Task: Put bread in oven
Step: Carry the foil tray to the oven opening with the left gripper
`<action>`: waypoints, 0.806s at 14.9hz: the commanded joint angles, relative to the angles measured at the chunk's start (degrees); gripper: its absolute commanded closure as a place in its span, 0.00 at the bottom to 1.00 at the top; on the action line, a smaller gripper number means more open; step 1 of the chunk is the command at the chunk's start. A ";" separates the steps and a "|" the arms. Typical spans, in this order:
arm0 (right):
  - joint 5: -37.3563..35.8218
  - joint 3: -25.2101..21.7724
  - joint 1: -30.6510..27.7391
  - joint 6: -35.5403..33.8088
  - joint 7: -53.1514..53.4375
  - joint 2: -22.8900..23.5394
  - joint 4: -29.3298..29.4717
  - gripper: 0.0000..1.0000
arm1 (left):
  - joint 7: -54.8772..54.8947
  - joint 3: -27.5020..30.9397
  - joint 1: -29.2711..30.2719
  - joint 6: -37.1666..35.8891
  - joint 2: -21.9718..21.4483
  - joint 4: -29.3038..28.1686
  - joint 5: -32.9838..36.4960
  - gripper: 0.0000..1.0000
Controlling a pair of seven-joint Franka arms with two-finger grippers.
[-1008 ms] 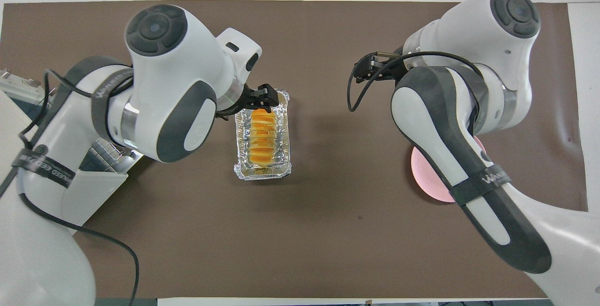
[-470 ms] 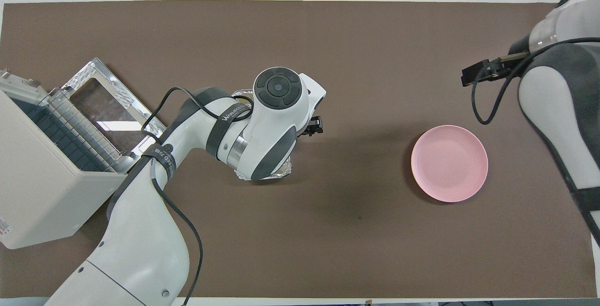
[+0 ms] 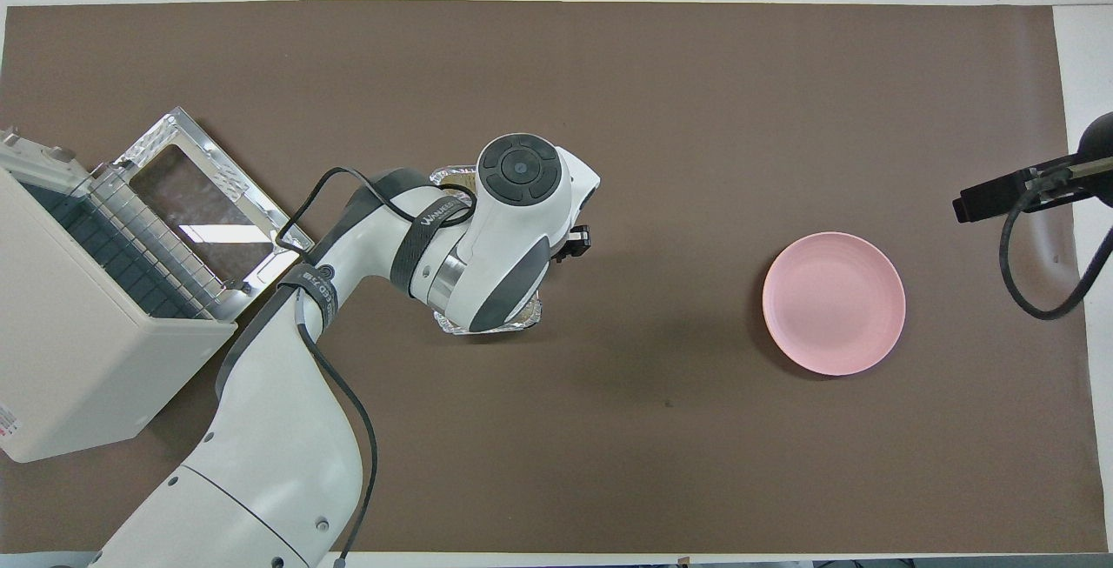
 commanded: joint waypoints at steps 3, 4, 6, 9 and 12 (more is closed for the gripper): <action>-1.15 0.27 -1.52 -1.94 -0.72 -0.14 -0.95 0.00 | -2.01 0.32 0.35 0.32 -1.30 -1.35 0.39 1.00; -1.15 0.18 -1.52 -3.17 -0.64 -0.14 -0.69 0.00 | -2.62 0.49 0.26 -2.82 -1.30 0.48 -0.31 1.00; -1.15 0.18 -1.61 -5.71 -0.55 -0.32 -0.69 0.00 | -5.60 1.54 0.61 -14.30 0.71 10.72 -0.67 1.00; -3.94 0.36 -1.52 -6.17 -0.64 -1.20 -0.51 0.00 | -6.14 7.94 0.61 -25.06 -1.81 17.19 -0.76 1.00; -5.19 0.53 -1.08 -5.38 -0.29 -1.29 0.45 0.00 | -6.66 17.94 0.61 -28.43 -3.76 16.85 -0.41 1.00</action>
